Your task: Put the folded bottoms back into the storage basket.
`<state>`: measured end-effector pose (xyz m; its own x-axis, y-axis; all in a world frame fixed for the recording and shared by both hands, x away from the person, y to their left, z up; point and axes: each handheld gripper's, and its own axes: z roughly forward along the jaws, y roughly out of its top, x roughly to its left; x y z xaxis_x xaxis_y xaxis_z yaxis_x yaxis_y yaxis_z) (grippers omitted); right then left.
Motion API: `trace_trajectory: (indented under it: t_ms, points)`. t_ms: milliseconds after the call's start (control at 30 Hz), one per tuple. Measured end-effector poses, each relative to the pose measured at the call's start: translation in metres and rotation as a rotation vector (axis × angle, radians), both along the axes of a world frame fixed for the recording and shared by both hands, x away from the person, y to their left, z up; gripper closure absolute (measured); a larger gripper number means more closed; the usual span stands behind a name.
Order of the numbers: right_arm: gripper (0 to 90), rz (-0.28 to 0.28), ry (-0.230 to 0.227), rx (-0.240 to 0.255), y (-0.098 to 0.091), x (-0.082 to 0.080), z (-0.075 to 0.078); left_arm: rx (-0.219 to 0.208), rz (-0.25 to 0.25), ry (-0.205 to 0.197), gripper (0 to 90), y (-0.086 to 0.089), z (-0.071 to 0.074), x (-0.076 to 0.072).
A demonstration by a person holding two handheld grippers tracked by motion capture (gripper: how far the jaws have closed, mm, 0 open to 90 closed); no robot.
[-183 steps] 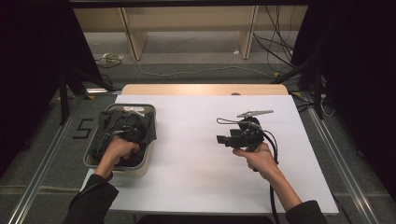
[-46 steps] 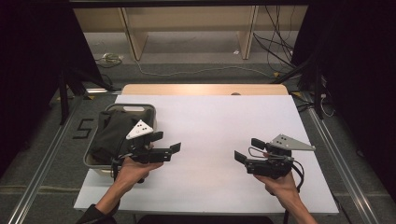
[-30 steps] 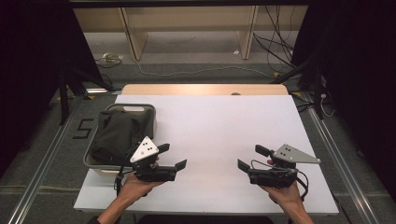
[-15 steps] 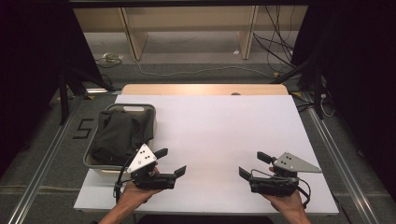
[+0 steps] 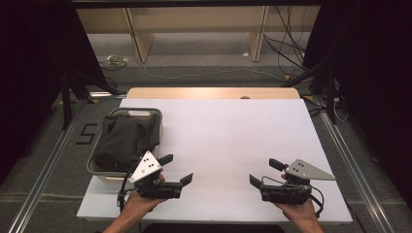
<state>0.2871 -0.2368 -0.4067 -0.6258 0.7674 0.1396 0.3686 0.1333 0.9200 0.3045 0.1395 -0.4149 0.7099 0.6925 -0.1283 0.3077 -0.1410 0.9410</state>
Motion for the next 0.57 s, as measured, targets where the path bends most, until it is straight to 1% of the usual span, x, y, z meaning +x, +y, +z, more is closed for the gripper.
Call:
trace_trajectory:
  t_ms: [67, 333, 567]
  points:
    - [12.8, 0.0, -0.001, 0.001, -0.0002, 0.0, 0.0001, 0.005, 0.0, 0.001, 9.2, -0.0002, -0.0004, 0.0002]
    - [12.8, -0.003, -0.007, -0.005, -0.0001, -0.0002, 0.0004, -0.002, 0.002, 0.007, 9.2, 0.0006, -0.0005, 0.0022]
    - [12.8, -0.002, -0.008, -0.007, 0.0003, 0.0008, -0.0001, -0.011, 0.005, 0.003, 9.2, 0.001, -0.0001, 0.0028]
